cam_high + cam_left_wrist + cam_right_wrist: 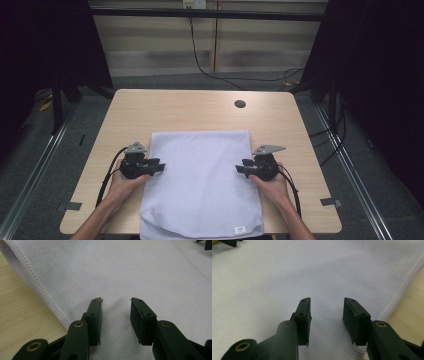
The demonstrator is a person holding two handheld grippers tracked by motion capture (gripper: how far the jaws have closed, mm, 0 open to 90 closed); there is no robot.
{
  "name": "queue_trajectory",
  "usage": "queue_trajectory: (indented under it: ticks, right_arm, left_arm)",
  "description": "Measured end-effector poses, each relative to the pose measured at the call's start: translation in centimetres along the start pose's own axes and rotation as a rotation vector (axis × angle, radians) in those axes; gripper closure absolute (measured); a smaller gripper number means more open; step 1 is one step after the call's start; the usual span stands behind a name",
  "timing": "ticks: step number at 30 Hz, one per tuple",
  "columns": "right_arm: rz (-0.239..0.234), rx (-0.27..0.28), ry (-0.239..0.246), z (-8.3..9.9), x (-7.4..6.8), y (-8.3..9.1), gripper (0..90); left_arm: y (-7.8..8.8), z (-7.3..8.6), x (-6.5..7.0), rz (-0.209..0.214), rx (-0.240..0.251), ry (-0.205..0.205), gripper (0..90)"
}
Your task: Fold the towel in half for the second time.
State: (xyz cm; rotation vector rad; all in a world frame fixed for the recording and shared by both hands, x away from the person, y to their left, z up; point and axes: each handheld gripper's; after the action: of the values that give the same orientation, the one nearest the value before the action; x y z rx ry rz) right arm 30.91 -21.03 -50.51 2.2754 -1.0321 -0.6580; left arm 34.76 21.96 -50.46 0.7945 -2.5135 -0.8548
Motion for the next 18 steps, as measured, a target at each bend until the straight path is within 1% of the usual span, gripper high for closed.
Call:
queue_trajectory:
  ticks: [1,2,3,5,7,9,12,14,15,17,18]
  right_arm:
    - [0.005,0.004,0.009,0.3,-0.1,0.0,58.3]
    - [0.003,-0.006,0.005,0.4,-0.3,0.3,58.5]
    - [0.003,-0.017,0.013,0.5,-0.6,0.6,58.7]
    - [0.004,-0.023,0.038,1.3,-1.3,1.2,58.7]
    - [-0.007,-0.031,0.040,2.1,-2.0,2.1,60.0]
    - [-0.023,-0.027,0.038,3.0,-2.7,2.8,60.1]
    - [-0.018,-0.033,0.062,3.9,-3.7,3.7,60.6]
    - [-0.030,-0.033,0.052,4.3,-4.0,4.0,60.5]
    - [-0.029,-0.037,0.052,4.4,-4.1,4.2,60.5]
    - [-0.040,-0.050,0.051,4.7,-4.5,4.6,60.4]
    - [-0.044,-0.051,0.046,5.0,-4.7,4.9,60.3]
  left_arm:
    - [0.2,0.3,0.2,0.003,0.005,-0.005,60.9]
    - [0.4,0.6,0.4,0.011,0.008,-0.006,60.9]
    - [0.7,0.9,0.7,0.017,0.006,-0.017,60.9]
    - [1.3,1.4,1.3,0.029,0.000,-0.032,61.0]
    - [1.9,2.1,2.0,0.045,0.002,-0.029,61.1]
    - [2.5,2.8,2.8,0.055,0.002,-0.050,61.4]
    - [3.1,3.4,3.5,0.070,-0.001,-0.040,61.4]
    - [3.4,3.7,4.0,0.074,-0.003,-0.045,61.4]
    - [3.5,3.8,4.2,0.082,-0.004,-0.038,61.4]
    - [3.8,4.1,4.5,0.108,-0.013,-0.043,61.2]
    - [4.0,4.2,4.6,0.122,-0.015,-0.036,61.3]
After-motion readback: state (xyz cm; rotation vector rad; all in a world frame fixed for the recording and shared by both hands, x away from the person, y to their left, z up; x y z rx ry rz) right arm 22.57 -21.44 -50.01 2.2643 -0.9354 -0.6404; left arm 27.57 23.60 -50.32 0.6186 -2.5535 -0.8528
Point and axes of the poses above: each handheld gripper's, and its own axes: y roughly backward along the jaws, z roughly out of its underside, x roughly to its right, and after that the axes turned 3 degrees about -y, right-handed
